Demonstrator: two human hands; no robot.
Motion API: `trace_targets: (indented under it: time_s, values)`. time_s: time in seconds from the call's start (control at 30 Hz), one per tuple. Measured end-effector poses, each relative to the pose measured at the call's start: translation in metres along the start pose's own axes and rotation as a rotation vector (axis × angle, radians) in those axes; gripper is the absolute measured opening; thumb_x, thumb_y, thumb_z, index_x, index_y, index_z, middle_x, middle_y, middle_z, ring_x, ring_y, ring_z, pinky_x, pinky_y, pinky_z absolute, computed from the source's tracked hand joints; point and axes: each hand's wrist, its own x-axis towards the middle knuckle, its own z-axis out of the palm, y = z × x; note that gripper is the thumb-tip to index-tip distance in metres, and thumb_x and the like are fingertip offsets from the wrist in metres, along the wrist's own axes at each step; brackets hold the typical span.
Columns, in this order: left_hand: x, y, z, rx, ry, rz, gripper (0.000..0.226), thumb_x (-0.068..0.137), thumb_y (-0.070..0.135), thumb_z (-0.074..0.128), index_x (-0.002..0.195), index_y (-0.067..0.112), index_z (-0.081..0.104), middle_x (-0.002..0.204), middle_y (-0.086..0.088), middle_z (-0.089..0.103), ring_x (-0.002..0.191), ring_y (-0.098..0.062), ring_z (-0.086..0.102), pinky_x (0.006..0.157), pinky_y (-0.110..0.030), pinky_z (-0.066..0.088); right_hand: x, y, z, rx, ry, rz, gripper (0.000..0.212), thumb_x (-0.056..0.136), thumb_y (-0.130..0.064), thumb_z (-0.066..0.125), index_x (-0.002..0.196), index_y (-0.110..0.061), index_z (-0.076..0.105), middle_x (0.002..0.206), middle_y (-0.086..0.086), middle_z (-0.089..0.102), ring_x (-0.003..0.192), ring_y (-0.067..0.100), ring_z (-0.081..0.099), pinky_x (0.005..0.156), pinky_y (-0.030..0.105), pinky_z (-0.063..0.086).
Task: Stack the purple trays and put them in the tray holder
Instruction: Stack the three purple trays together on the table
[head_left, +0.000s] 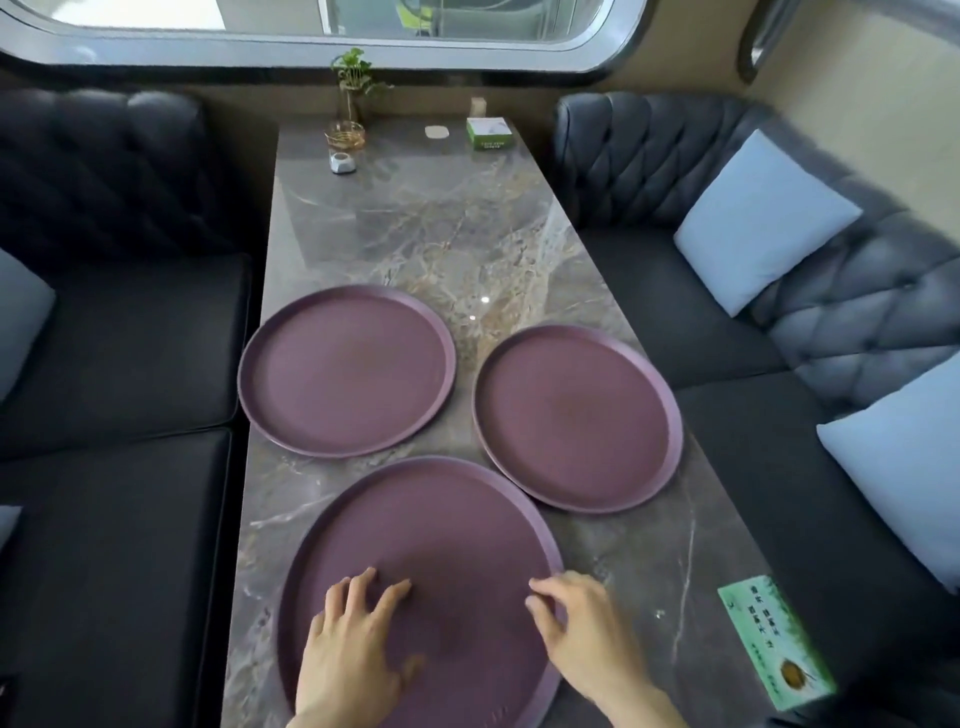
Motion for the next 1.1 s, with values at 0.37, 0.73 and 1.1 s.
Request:
trace_targets:
  time_s: [0.37,0.73,1.1]
  values:
    - [0.162,0.09,-0.081,-0.553,0.136,-0.287,0.024,0.084,0.047,0.064,0.105,0.036,0.07,0.098,0.015,0.076,0.099,-0.015,0.071,0.086,-0.035,0.053,0.164,0.124,-0.122,0.403,0.195,0.624,0.024,0.085,-0.037,0.059,0.074,-0.021,0.073,0.074,-0.001,0.073,0.076,0.027,0.068,0.073,0.04,0.057]
    - [0.248,0.148,-0.064,-0.765,0.058,-0.541,0.082,0.081,0.044,0.072,0.151,0.017,0.038,0.147,-0.006,0.054,0.133,-0.025,0.054,0.11,-0.041,0.041,0.259,0.169,-0.136,0.545,0.154,0.631,0.059,0.089,-0.028,0.066,0.143,-0.033,0.043,0.145,0.003,0.05,0.129,0.026,0.051,0.104,0.046,0.043]
    - [0.23,0.144,-0.081,-0.942,0.236,-0.583,0.046,0.079,0.031,0.076,0.124,0.023,0.069,0.105,0.008,0.074,0.093,-0.014,0.069,0.09,-0.031,0.05,0.241,0.147,-0.139,0.459,0.332,0.751,0.047,0.09,-0.028,0.065,0.135,-0.016,0.054,0.132,0.007,0.063,0.117,0.032,0.06,0.098,0.046,0.047]
